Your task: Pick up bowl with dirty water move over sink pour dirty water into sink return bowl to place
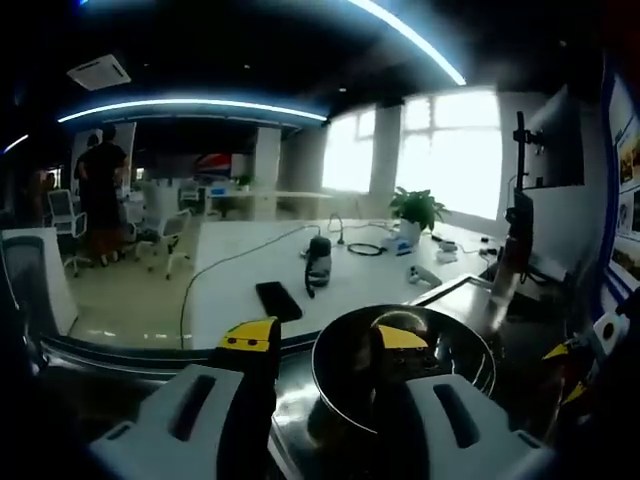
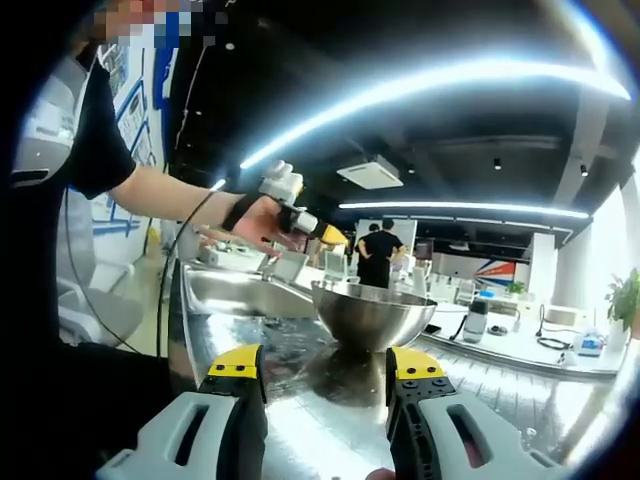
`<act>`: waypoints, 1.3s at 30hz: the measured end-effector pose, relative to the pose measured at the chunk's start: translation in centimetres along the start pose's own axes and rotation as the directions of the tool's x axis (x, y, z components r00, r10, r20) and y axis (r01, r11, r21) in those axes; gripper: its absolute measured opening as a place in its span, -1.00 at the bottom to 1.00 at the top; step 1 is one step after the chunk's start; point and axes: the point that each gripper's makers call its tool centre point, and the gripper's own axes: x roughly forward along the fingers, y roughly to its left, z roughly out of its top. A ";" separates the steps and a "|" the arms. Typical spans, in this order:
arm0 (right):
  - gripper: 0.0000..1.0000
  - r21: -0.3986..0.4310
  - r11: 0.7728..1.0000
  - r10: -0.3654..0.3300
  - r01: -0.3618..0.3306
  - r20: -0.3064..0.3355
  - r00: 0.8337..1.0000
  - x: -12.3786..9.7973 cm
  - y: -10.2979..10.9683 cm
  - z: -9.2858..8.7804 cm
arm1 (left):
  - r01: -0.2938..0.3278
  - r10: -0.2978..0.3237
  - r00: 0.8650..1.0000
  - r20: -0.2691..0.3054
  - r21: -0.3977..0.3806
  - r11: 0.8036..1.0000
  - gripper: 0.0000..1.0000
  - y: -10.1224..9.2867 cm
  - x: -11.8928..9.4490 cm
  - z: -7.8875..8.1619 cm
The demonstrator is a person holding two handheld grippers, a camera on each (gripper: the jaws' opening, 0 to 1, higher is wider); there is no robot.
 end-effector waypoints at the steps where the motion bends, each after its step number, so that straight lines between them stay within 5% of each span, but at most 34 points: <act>1: -0.17 0.001 1.000 0.001 -0.001 -0.002 1.000 0.0 0.0 0.0 | -0.002 0.002 1.000 0.008 0.014 1.000 -0.28 0.0 -0.4 0.1; 7: -0.17 0.012 1.000 -0.016 0.016 0.001 1.000 0.0 -0.3 0.0 | 0.014 -0.015 1.000 0.028 0.038 0.999 -0.15 -0.7 -2.2 0.3; 12: -0.17 0.025 0.999 -0.029 0.028 0.010 1.000 -0.1 -0.6 0.2 | 0.025 -0.028 0.994 0.104 0.034 0.999 -0.08 -0.8 -4.1 1.4; 26: -0.14 0.079 0.995 -0.068 0.064 0.045 0.997 -0.5 -1.8 0.6 | -0.047 0.035 0.987 0.159 0.071 0.996 0.00 2.1 -9.5 0.8; 30: 0.08 0.121 0.986 -0.120 0.113 0.059 0.991 -0.8 -3.0 0.8 | -0.049 0.035 0.982 0.183 0.069 0.996 0.02 2.4 -10.7 0.5; 39: 0.10 0.102 0.984 -0.148 0.144 0.036 0.988 -0.7 -3.2 0.5 | -0.037 0.018 0.974 0.226 0.079 0.996 0.02 3.4 -12.8 -0.4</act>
